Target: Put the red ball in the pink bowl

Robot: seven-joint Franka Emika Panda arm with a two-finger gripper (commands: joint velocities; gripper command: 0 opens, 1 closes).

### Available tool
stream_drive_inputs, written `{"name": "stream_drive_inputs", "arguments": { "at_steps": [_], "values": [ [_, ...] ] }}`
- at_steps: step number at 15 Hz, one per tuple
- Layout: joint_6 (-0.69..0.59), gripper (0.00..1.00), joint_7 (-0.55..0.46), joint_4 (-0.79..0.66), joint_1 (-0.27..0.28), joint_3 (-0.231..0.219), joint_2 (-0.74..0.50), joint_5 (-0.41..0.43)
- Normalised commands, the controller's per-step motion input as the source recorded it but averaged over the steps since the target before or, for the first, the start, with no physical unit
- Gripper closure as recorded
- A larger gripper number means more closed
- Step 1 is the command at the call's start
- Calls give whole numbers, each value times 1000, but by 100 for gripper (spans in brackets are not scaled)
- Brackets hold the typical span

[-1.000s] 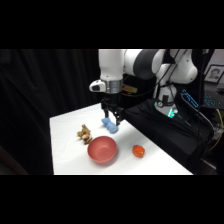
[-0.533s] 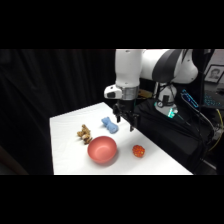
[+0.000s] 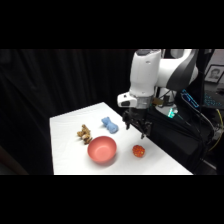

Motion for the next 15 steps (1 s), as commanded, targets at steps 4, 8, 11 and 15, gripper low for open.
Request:
{"name": "stream_drive_inputs", "arguments": {
  "at_steps": [4,8,11,15],
  "values": [
    [343,0,38,-195,45,43,-14,80],
    [340,0,60,-158,64,64,40,37],
    [325,0,82,-79,62,51,136,-39],
    [323,0,105,-5,52,-18,224,-153]
  ]
}}
